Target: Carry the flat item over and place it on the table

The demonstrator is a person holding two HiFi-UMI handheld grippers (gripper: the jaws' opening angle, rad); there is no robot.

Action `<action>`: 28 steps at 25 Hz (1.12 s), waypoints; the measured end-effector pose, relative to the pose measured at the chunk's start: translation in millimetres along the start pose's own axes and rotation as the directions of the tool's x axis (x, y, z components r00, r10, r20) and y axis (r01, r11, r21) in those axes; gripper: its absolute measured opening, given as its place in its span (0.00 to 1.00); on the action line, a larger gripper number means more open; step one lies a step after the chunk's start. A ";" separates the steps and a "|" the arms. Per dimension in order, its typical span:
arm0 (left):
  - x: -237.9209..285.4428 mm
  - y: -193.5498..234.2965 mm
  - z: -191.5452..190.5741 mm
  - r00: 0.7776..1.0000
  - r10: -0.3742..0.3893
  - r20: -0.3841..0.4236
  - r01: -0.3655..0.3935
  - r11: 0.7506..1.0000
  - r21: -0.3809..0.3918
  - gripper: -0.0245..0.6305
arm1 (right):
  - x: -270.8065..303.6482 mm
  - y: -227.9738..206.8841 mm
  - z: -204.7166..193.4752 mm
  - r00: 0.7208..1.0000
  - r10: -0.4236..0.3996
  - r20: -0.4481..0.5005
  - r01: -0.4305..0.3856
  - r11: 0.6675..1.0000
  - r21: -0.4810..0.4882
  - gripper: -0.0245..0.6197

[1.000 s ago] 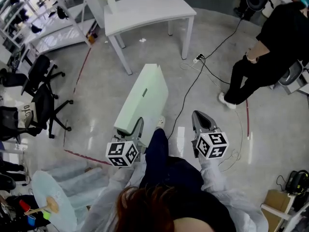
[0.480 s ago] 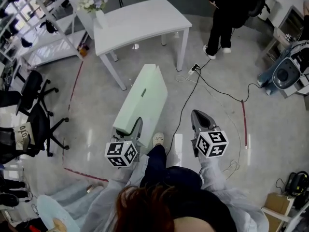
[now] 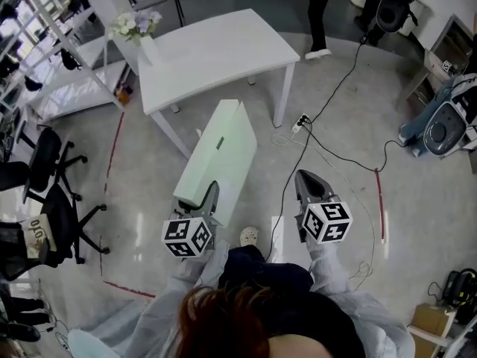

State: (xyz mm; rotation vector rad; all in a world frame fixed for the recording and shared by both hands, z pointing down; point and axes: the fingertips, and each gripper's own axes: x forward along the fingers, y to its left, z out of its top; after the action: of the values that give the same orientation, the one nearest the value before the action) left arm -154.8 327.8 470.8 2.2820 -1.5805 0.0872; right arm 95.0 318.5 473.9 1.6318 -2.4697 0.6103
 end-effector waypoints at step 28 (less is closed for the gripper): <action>115.1 80.1 64.3 0.994 -0.084 0.067 0.091 0.989 -0.117 0.45 | 161.0 -6.7 46.7 1.000 0.009 -0.028 -0.009 1.000 0.001 0.06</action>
State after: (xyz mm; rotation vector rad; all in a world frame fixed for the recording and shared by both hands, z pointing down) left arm -195.2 179.3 460.6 2.2768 -1.4709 -0.0990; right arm 40.4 160.1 483.7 1.6026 -2.4582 0.6310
